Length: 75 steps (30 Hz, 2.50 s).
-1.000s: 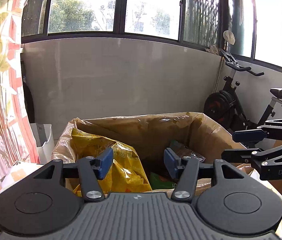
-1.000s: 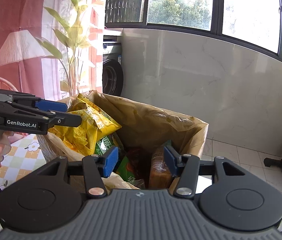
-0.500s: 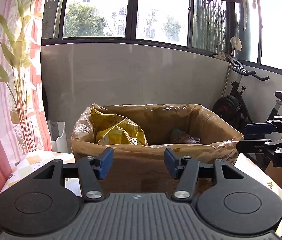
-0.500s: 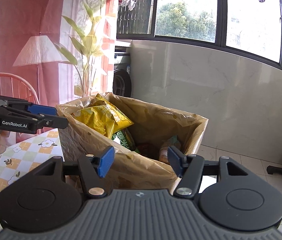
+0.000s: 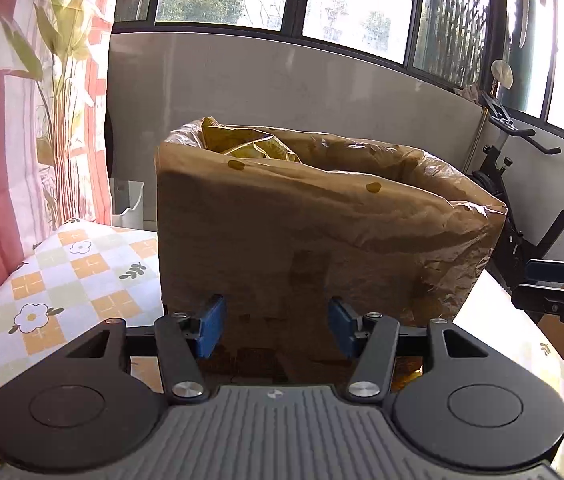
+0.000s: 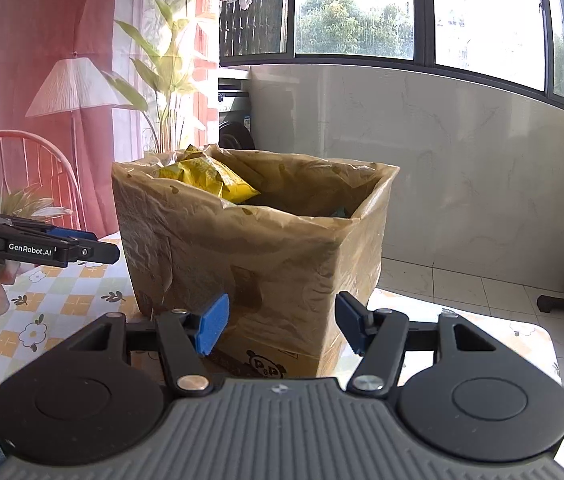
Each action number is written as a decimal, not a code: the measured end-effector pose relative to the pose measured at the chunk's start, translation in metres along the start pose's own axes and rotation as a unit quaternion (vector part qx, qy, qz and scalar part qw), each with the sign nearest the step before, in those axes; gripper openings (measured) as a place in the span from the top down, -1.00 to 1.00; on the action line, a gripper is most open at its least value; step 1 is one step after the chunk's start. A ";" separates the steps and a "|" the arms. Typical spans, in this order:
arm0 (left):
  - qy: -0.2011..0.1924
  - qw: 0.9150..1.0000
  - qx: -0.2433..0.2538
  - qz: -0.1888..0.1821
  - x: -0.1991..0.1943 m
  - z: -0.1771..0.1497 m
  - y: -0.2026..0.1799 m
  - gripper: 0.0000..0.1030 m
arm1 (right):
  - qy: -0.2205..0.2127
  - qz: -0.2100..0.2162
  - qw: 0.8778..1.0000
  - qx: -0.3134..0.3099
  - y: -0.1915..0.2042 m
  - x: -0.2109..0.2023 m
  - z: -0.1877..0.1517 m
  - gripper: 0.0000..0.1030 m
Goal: Organize snacks
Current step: 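Move both grippers back from the box toward the remaining snacks, then close the right gripper on the gold foil meat packet, then grasp the green pastry pack with the left gripper while the right holds the foil packet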
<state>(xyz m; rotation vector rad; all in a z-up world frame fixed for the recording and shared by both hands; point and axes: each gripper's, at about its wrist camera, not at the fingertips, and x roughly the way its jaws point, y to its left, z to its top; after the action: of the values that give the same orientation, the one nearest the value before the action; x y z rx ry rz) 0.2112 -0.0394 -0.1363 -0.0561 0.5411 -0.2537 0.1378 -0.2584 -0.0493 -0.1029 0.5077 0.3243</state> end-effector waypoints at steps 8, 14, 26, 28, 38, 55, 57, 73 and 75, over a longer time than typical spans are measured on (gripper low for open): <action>0.032 0.999 0.002 -0.026 0.018 -0.019 -0.018 -0.14 | 0.050 -0.014 0.999 -0.001 -0.028 0.012 -0.050 -0.21; 0.066 0.997 0.015 -0.027 0.035 -0.032 -0.029 -0.14 | 0.103 -0.027 0.994 0.015 -0.049 0.030 -0.088 -0.31; 0.102 0.994 0.032 -0.035 0.055 -0.050 -0.042 -0.14 | 0.133 -0.032 0.989 0.055 -0.071 0.053 -0.115 -0.45; 0.104 0.993 0.034 -0.036 0.057 -0.051 -0.043 -0.14 | 0.142 -0.029 0.988 0.060 -0.072 0.060 -0.115 -0.45; 0.112 0.993 0.023 -0.031 0.060 -0.058 -0.038 -0.14 | 0.152 -0.051 0.986 0.035 -0.054 0.077 -0.118 -0.36; 0.135 0.989 0.020 -0.054 0.059 -0.073 -0.039 -0.14 | 0.136 -0.051 0.989 0.032 -0.015 0.057 -0.115 0.98; 0.140 0.988 0.024 -0.061 0.059 -0.076 -0.042 -0.14 | 0.136 -0.039 0.989 0.050 -0.015 0.055 -0.116 0.98; 0.165 0.984 0.033 -0.055 0.080 -0.085 -0.050 -0.14 | 0.111 -0.022 0.989 0.100 -0.014 0.047 -0.130 0.99; 0.176 0.982 0.036 -0.056 0.087 -0.085 -0.051 -0.15 | 0.111 -0.021 0.989 0.100 -0.014 0.048 -0.131 0.99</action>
<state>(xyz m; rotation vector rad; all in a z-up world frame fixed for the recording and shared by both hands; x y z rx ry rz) 0.2274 -0.1097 -0.2470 0.0295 0.8816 -0.3964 0.1217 -0.2813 -0.1862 0.0466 0.7543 0.2197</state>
